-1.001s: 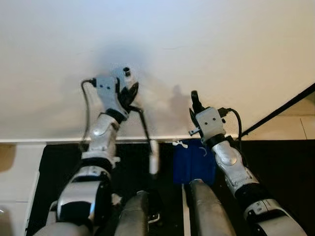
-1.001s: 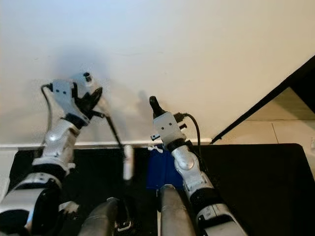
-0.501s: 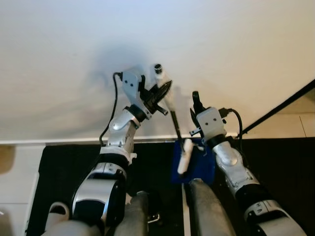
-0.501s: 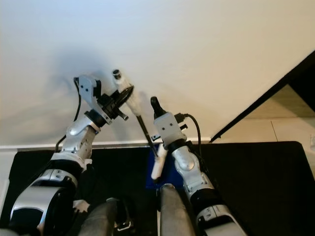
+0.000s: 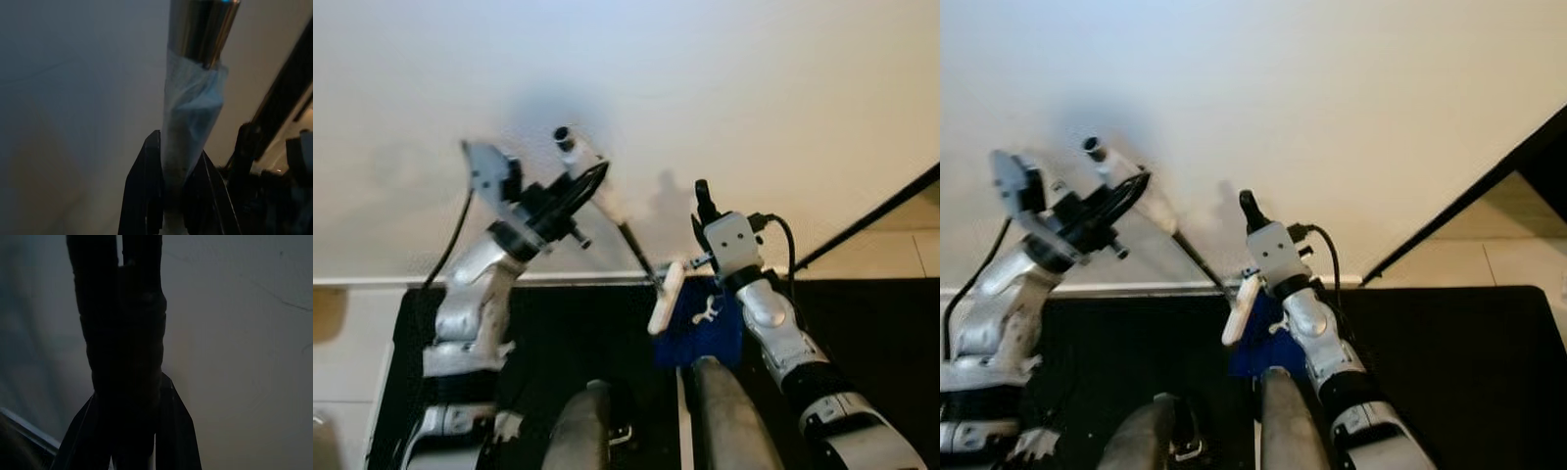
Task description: Sweep floor
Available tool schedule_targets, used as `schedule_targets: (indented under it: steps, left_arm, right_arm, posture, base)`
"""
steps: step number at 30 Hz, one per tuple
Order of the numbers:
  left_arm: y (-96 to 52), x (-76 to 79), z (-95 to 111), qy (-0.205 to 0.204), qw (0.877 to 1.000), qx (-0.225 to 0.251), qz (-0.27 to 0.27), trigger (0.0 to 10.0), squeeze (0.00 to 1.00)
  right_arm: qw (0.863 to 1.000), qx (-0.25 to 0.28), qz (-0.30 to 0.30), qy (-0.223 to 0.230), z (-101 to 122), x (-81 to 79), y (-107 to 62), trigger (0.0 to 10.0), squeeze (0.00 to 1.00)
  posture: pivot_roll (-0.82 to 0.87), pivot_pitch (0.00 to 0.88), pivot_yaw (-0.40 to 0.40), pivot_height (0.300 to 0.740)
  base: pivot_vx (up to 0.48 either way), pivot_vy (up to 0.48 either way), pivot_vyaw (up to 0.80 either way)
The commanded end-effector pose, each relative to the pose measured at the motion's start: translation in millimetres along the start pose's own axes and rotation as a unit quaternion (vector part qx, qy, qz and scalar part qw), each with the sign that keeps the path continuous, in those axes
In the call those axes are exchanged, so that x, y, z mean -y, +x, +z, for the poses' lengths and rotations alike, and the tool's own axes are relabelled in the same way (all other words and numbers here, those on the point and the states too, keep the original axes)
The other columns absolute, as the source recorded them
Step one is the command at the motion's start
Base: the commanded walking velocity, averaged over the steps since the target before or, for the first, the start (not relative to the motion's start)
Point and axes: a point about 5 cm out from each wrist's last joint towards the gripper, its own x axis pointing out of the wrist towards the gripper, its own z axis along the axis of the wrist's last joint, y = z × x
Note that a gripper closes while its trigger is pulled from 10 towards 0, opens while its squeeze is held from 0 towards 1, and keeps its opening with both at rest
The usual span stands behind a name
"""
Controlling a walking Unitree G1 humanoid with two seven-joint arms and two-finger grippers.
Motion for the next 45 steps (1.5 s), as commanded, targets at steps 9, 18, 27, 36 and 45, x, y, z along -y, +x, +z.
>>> schedule_targets:
  steps: [9, 18, 27, 36, 45]
  left_arm:
    - [-34.5, 1.8, -3.8, -0.017, 0.99, -0.101, 0.099, 10.0, 0.0]
    - [-36.4, -23.2, 4.0, 0.039, 0.973, -0.15, 0.173, 10.0, 0.0]
    - [-34.8, -57.3, 4.4, 0.089, 0.941, -0.198, 0.259, 10.0, 0.0]
    - [-28.9, -79.2, 13.1, 0.1, 0.926, -0.196, 0.306, 10.0, 0.0]
    - [-25.0, -80.3, 0.6, 0.067, 0.92, -0.168, 0.348, 10.0, 0.0]
  right_arm:
    - [0.998, -0.014, -0.009, 0.058, -11.3, -0.5, -12.2, 10.0, 0.0]
    - [0.999, 0.026, 0.019, 0.03, -4.4, 17.5, -41.9, 10.0, 0.0]
    - [0.999, 0.029, 0.026, 0.016, -1.2, 26.9, -63.9, 10.0, 0.0]
    - [0.996, 0.054, 0.05, 0.052, 20.3, 22.0, -65.6, 10.0, 0.0]
    - [0.981, 0.088, 0.064, 0.16, 49.4, 0.0, -50.0, 10.0, 0.0]
  posture:
    - [0.05, 0.229, 0.098, 0.74]
    - [0.03, 0.214, 0.13, 0.74]
    - [0.0, 0.197, 0.144, 0.74]
    - [-0.01, 0.171, 0.132, 0.74]
    - [-0.01, 0.139, 0.095, 0.74]
  base:
    - [0.0, 0.0, 0.0]
    - [0.0, 0.0, 0.0]
    - [0.0, 0.0, 0.0]
    - [0.0, 0.0, 0.0]
    - [0.0, 0.0, 0.0]
